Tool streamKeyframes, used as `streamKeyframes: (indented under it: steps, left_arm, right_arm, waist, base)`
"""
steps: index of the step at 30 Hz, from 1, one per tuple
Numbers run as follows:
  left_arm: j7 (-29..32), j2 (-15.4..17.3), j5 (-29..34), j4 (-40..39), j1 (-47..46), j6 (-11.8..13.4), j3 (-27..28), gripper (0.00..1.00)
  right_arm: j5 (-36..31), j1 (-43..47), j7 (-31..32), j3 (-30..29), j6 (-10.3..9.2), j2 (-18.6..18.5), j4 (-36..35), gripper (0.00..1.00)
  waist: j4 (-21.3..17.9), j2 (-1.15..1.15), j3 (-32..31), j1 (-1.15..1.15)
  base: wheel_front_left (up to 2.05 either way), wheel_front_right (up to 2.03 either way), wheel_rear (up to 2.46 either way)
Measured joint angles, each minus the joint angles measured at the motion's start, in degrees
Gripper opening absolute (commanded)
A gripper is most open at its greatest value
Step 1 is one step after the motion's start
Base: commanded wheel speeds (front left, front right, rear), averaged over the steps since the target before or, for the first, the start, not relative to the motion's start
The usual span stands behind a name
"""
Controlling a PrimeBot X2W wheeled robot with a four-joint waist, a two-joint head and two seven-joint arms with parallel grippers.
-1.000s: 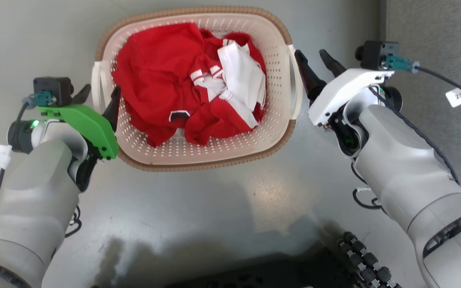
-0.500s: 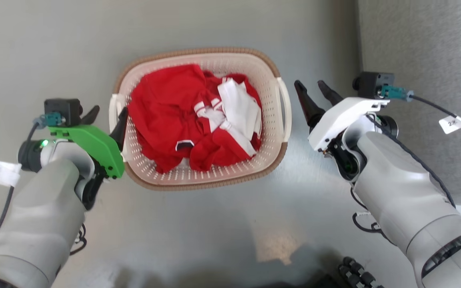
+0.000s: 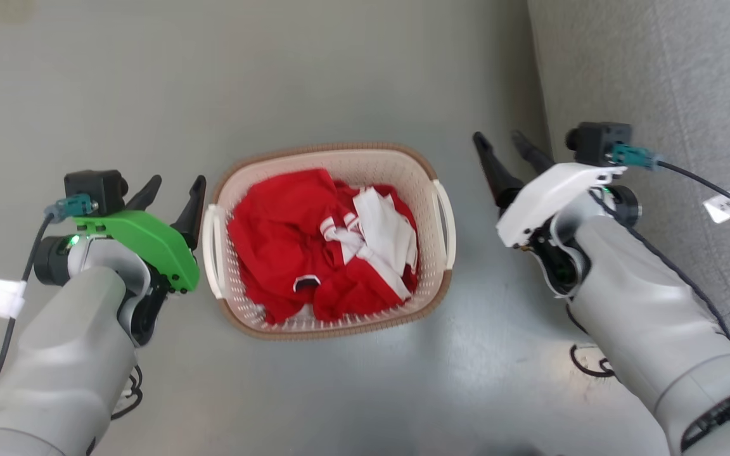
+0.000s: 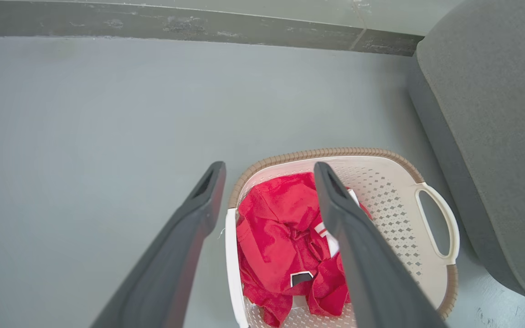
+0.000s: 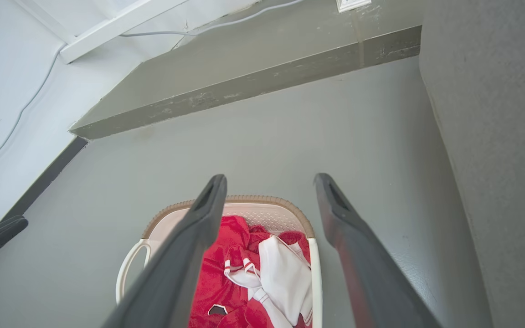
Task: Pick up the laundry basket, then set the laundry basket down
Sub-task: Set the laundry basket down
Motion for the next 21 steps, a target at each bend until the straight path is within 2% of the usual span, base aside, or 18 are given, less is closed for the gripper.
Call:
streamKeyframes:
  steps: [11, 21]
  left_arm:
    - [0.0, 0.2, 3.56, -6.93, 5.62, 0.0, 8.23, 1.0]
    - [-0.01, 0.52, 9.53, -13.1, 13.87, 0.7, 14.84, 1.0]
  right_arm:
    - [-5.08, 5.53, 0.0, -4.93, -0.02, -3.08, -6.24, 1.0]
    - [-10.09, 13.66, 0.0, -9.23, -0.63, -4.02, -13.36, 1.0]
  waist:
    - [1.08, 0.0, -7.82, 0.0]
    - [2.47, 0.0, -15.65, 0.0]
  base:
    - [0.0, 0.0, 0.0]
    - [0.0, 0.0, 0.0]
